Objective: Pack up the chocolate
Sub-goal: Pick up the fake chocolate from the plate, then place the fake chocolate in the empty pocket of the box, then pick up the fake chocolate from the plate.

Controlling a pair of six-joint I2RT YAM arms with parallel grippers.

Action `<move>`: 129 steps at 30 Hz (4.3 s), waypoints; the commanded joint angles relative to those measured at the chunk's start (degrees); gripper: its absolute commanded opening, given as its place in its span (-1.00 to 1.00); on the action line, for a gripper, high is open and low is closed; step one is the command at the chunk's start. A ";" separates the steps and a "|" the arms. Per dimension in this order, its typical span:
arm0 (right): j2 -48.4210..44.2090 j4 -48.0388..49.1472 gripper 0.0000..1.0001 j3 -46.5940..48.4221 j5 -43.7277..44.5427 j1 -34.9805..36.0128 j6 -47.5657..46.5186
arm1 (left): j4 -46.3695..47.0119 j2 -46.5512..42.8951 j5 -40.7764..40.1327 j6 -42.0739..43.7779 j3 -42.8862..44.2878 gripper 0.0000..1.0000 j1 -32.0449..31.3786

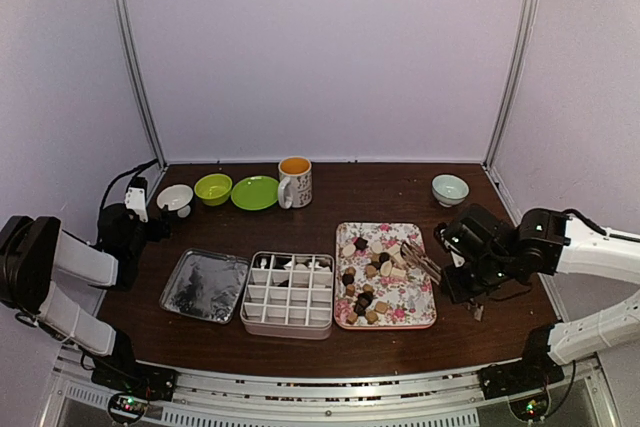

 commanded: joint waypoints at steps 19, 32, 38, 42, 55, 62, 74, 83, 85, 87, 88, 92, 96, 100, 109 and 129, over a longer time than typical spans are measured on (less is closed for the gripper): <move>6.58 18.07 -0.53 8.86 -13.29 4.02 -5.96 | 3.04 0.07 -0.12 -0.37 1.25 0.95 0.39; 24.81 22.14 -0.54 21.18 -14.66 13.58 -8.60 | 3.04 0.07 -0.07 -0.35 1.25 0.96 0.39; 31.53 23.73 -0.55 25.36 -14.68 15.28 -8.81 | 2.97 0.02 -0.09 -0.36 1.25 0.96 0.39; 34.66 21.50 -0.56 27.54 -13.23 15.35 -8.99 | 3.02 0.07 -0.11 -0.35 1.25 0.96 0.39; 39.56 19.66 -0.53 32.26 -12.76 15.40 -10.72 | 3.02 0.07 -0.12 -0.35 1.25 0.95 0.36; 40.00 18.40 -0.34 33.66 -10.71 15.41 -10.89 | 2.98 0.07 -0.12 -0.35 1.25 0.96 0.36; 39.09 16.84 -0.35 35.12 -8.99 15.45 -10.97 | 3.03 0.06 -0.12 -0.36 1.25 0.96 0.39; 35.06 15.38 -0.39 34.63 -4.70 15.39 -10.82 | 3.05 0.07 -0.11 -0.35 1.25 0.96 0.39; 33.97 15.42 -0.39 33.95 -3.82 15.31 -10.48 | 2.98 0.07 -0.12 -0.35 1.25 0.96 0.39; 32.69 15.54 -0.39 33.07 -2.64 15.37 -10.19 | 3.00 0.01 -0.12 -0.35 1.25 0.95 0.39; 32.06 15.59 -0.39 32.59 -1.91 15.39 -9.98 | 2.97 0.07 -0.12 -0.35 1.25 0.96 0.39; 28.90 15.81 -0.39 30.26 1.11 15.35 -8.81 | 3.03 0.07 -0.07 -0.35 1.25 0.96 0.38; 25.31 15.86 -0.40 27.06 3.67 15.37 -6.73 | 3.01 0.07 -0.09 -0.35 1.25 0.96 0.34; 20.69 15.81 -0.42 22.57 5.48 15.32 -4.20 | 3.05 0.03 -0.08 -0.35 1.25 0.95 0.39; 11.52 14.35 -0.42 12.35 6.39 15.39 1.14 | 3.03 0.07 -0.10 -0.35 1.25 0.96 0.37; 0.99 6.27 -0.42 -1.66 6.02 6.29 10.66 | 3.00 0.06 -0.08 -0.35 1.26 0.96 0.37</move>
